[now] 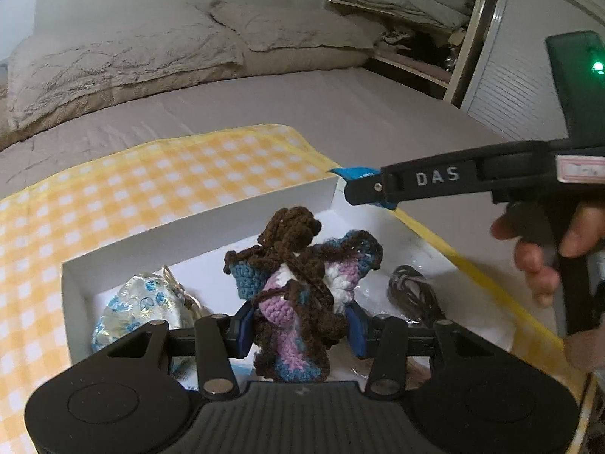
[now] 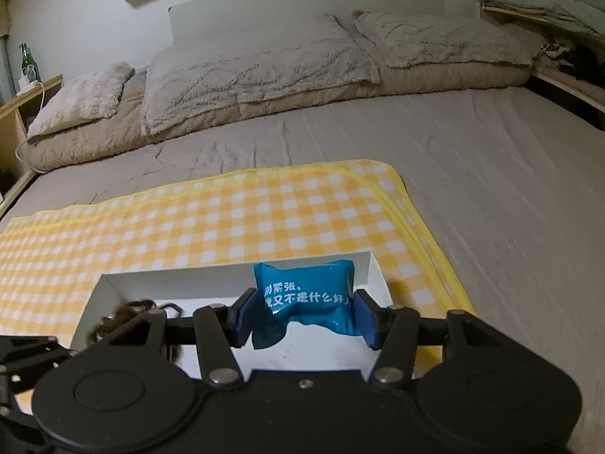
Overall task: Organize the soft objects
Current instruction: 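Lower the crochet flower and candy packet into the tray and open both tools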
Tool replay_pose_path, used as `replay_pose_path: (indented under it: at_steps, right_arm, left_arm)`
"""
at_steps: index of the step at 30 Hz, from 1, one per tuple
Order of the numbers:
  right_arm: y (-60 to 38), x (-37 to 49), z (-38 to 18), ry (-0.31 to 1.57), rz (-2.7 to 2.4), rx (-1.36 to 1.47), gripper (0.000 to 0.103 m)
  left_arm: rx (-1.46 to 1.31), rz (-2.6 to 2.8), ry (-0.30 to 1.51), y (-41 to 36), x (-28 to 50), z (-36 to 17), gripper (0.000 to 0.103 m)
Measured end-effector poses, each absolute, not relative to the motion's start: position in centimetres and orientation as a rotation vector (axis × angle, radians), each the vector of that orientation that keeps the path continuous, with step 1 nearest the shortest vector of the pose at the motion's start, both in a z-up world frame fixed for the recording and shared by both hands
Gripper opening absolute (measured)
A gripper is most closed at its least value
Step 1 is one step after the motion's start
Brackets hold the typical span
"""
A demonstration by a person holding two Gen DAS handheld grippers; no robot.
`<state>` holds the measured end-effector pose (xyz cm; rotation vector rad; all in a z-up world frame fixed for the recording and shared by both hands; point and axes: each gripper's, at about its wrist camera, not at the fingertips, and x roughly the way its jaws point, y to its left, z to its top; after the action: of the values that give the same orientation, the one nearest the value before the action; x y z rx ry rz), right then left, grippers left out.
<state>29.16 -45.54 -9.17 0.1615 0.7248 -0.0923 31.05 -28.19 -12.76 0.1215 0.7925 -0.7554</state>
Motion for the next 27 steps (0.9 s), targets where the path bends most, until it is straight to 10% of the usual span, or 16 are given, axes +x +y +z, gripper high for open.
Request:
replay_pose_path:
  at_steps: [5, 9, 17, 20, 27]
  right_arm:
    - [-45.6, 29.8, -9.9, 0.74, -0.08, 0.169, 0.055]
    - [-45.3, 30.0, -10.4, 0.746, -0.072, 0.174, 0.056]
    - [-45.7, 30.5, -11.1, 0.757, -0.068, 0.193, 0.062]
    - [-45.9, 30.4, -11.3, 0.759, -0.068, 0.224, 0.092]
    - [-46.0, 29.7, -11.0, 0.751, -0.074, 0.2, 0.094]
  left_arm:
    - [0.124, -0.711, 0.76, -28.3, 32.1, -13.4, 0.051]
    - [0.104, -0.691, 0.741, -28.0, 32.7, -13.4, 0.088]
    - [0.168, -0.707, 0.759, -28.2, 32.0, -13.6, 0.09]
    - [0.177, -0.712, 0.764, -28.2, 31.6, -13.6, 0.093]
    - [0.172, -0.695, 0.779, -27.6, 30.9, -13.1, 0.098]
